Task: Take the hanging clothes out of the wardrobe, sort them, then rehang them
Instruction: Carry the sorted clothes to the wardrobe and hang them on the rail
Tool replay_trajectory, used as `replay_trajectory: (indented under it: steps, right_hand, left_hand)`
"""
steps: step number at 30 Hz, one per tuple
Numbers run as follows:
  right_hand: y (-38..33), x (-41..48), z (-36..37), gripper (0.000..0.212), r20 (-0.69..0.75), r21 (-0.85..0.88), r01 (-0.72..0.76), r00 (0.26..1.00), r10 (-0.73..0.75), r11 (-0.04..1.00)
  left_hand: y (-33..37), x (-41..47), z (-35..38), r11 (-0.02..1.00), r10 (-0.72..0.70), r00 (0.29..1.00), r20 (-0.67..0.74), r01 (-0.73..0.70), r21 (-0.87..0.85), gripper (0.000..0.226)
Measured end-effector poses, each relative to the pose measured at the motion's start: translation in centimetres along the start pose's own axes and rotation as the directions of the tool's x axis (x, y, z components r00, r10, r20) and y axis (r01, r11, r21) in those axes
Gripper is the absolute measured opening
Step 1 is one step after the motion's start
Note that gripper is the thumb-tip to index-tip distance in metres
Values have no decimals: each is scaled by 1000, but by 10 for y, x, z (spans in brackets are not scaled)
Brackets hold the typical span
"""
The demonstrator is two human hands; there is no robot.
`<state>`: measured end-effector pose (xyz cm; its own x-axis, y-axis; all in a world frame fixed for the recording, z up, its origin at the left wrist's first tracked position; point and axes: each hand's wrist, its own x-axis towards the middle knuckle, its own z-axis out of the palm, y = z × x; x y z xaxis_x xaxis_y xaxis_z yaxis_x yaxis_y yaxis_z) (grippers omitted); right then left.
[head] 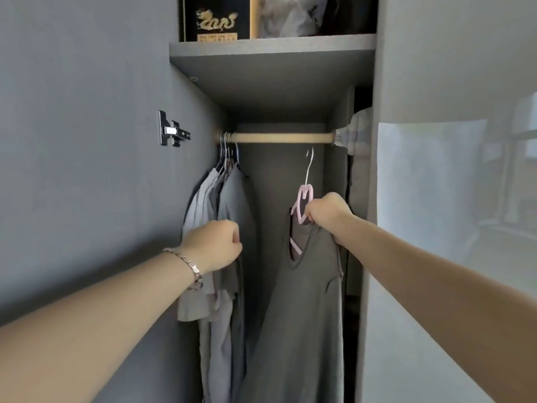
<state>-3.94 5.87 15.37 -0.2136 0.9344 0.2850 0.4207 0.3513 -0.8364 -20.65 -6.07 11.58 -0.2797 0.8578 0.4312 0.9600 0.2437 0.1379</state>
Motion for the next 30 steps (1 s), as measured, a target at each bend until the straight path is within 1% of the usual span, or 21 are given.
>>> replay_trajectory:
  steps: [2, 4, 6, 7, 9, 10, 12, 14, 16, 19, 21, 24, 26, 28, 30]
  right_hand:
    - [-15, 41, 13, 28, 14, 9, 61, 998, -61, 998]
    - [-31, 78, 21, 22, 9, 59, 88, 996, -89, 994]
    - [-50, 110, 28, 6, 25, 120, 117, 992, -121, 986]
    - [-59, 124, 32, 6, 38, 127, 139, 989, -145, 982]
    - [-76, 153, 41, 29, 83, 139, 174, 979, -186, 975]
    - [-83, 167, 48, 36, 115, 142, 177, 974, -194, 974]
    - [-90, 192, 66, 46, 161, 149, 202, 961, -226, 968]
    - [-89, 214, 88, 53, 194, 104, 232, 949, -248, 967]
    - [-82, 237, 112, 50, 212, 44, 225, 950, -229, 973]
    - [-72, 260, 146, 42, 200, -50, 213, 959, -199, 976]
    - [-73, 267, 166, 42, 219, -118, 278, 944, -248, 953]
    - [-79, 264, 188, 34, 295, -194, 392, 898, -328, 899]
    - [-80, 265, 196, 34, 331, -163, 415, 878, -346, 895]
    - [-77, 267, 200, 39, 337, -88, 395, 876, -346, 914]
    - [-71, 262, 200, 41, 273, 3, 348, 901, -336, 937]
  left_hand:
    - [-6, 33, -9, 999, -48, 996, -71, 47, -6, 12]
    - [-10, 64, -17, 996, -92, 988, -123, 93, 5, 12]
    - [-13, 92, -26, 991, -134, 977, -163, 137, 8, 14]
    - [-14, 104, -30, 987, -155, 971, -183, 158, 2, 14]
    - [-17, 125, -35, 982, -184, 957, -226, 189, -3, 12]
    - [-20, 134, -36, 980, -194, 949, -249, 200, -2, 12]
    - [-26, 148, -34, 977, -206, 937, -283, 215, 0, 12]
    - [-32, 158, -29, 976, -210, 933, -292, 220, 1, 13]
    - [-41, 164, -21, 974, -221, 930, -294, 228, -9, 13]
    - [-57, 170, -7, 978, -206, 934, -292, 209, -22, 10]
    - [-68, 172, -2, 979, -200, 937, -287, 205, -13, 10]
    - [-79, 173, -4, 975, -219, 926, -308, 222, -27, 11]
    - [-83, 174, -6, 972, -232, 921, -312, 229, -45, 13]
    - [-83, 173, -8, 972, -235, 927, -291, 233, -43, 13]
    - [-81, 171, -8, 973, -232, 932, -279, 228, -48, 11]
